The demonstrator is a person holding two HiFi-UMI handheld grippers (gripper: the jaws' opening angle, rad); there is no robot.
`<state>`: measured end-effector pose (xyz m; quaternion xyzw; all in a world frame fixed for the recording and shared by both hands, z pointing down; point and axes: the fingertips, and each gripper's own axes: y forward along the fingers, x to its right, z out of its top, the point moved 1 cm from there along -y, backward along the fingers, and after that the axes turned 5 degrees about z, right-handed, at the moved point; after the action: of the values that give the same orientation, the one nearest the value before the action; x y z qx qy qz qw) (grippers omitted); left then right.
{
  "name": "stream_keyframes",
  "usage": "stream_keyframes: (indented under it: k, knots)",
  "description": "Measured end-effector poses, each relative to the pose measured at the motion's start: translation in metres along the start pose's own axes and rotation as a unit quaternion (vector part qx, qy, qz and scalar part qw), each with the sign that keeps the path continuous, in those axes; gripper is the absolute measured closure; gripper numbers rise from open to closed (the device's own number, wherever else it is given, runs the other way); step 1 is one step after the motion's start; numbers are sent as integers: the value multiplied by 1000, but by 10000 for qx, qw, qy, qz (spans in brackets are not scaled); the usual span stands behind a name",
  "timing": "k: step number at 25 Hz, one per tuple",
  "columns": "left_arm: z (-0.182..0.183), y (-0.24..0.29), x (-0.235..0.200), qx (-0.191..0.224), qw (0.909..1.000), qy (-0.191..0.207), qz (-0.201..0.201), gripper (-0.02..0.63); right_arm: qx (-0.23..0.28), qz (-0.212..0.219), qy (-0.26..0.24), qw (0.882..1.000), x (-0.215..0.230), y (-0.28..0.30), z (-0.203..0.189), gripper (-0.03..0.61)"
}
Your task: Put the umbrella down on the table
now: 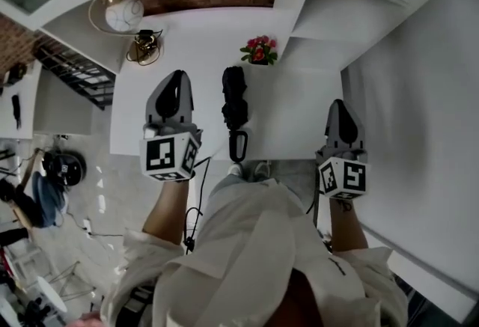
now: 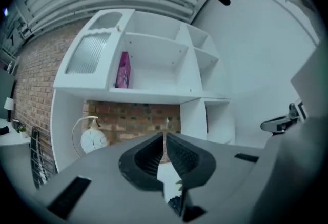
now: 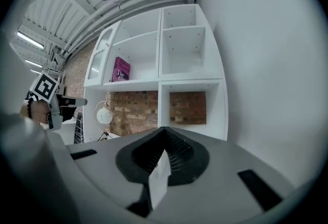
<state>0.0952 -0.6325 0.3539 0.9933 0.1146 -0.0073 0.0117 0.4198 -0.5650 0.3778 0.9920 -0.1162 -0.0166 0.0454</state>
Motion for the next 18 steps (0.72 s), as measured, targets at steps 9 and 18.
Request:
stream_keyframes:
  k: [9,18]
  knots:
    - [50,-39,-9,1088,9933,-111,-383,572,652,-682,-41,9955,45,-37,51,560]
    - [47,-39,-6,1031,9939,-87,-375,572,677,-939,70,9933,60,-48,45,561]
